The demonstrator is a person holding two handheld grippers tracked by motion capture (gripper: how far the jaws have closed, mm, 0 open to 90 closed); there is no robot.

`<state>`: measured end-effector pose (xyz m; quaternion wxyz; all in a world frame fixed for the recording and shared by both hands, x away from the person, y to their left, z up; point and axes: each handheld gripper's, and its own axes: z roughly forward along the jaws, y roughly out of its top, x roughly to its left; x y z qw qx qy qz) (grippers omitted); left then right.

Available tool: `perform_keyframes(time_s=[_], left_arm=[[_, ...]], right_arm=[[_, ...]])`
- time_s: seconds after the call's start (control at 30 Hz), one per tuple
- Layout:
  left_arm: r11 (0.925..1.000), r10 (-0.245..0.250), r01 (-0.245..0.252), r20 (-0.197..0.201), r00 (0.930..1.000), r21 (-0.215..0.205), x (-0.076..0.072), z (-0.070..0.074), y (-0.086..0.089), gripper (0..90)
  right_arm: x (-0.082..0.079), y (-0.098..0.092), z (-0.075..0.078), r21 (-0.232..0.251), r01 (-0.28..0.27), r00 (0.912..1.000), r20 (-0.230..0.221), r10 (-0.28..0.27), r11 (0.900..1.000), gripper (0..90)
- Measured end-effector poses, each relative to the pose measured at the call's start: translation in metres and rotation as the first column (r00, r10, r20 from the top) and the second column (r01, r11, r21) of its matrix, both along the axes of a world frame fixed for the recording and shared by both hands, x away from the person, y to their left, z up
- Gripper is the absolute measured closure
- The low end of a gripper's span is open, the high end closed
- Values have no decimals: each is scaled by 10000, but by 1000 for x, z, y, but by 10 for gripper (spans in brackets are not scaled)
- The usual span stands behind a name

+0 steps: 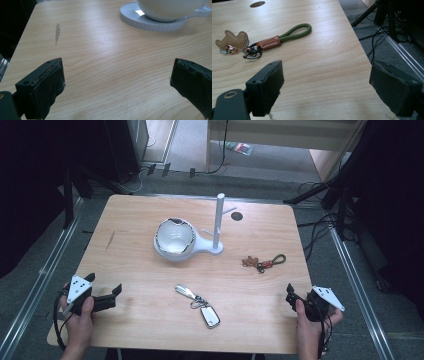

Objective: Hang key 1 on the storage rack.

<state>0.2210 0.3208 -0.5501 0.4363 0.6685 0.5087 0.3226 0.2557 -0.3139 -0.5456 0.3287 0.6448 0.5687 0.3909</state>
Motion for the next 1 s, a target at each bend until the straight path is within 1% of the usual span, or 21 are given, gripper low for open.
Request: perform_keyframes(time_s=[0.17, 0.27, 0.3, 0.43, 0.5, 0.6, 0.7, 0.77, 0.8, 0.83, 0.93, 1.0], left_arm=[[10000, -22, 22, 1, 10000, 32, 0, 0, 0, 0], [10000, -15, 15, 8, 10000, 25, 0, 0, 0, 0], [10000, -11, 11, 5, 10000, 8, 0, 0, 0, 0], [10000, -32, 32, -23, 10000, 5, 0, 0, 0, 0], [10000, -24, 24, -30, 10000, 11, 0, 0, 0, 0], [10000, -32, 32, -25, 10000, 10, 0, 0, 0, 0], [10000, -30, 30, -35, 10000, 20, 1, 0, 0, 0], [10000, -36, 36, -32, 10000, 30, 0, 0, 0, 0], [10000, -23, 23, -37, 10000, 4, 0, 0, 0, 0], [10000, -23, 23, -39, 10000, 3, 1, 0, 0, 0], [10000, -48, 48, -75, 10000, 41, 1, 0, 0, 0], [10000, -69, 69, -61, 10000, 46, 1, 0, -1, 0]], right_arm=[[0, 0, 0, -36, 48, 10000, -15, -48, 10000, 124], [0, 0, 0, -147, 104, 9999, 27, -103, 9998, 126], [0, 0, 0, -98, 134, 9999, -30, -135, 9999, 128], [2, 1, 0, -175, 119, 9998, -183, -122, 9998, 127], [2, 1, 0, -322, 177, 9997, -140, -182, 9993, 130], [2, 3, 0, -712, 465, 9989, -65, -471, 9964, 136], [3, 5, 1, -969, 679, 9976, -62, -689, 9930, 151], [3, 5, 1, -953, 755, 9970, -88, -766, 9926, 162], [5, 7, 3, -960, 872, 9961, -17, -878, 9916, 187], [6, 8, 4, -1059, 900, 9959, -31, -908, 9903, 198], [8, 14, 8, -984, 854, 9962, -88, -866, 9915, 203], [10, 17, 11, -1016, 773, 9970, 5, -777, 9918, 204]])
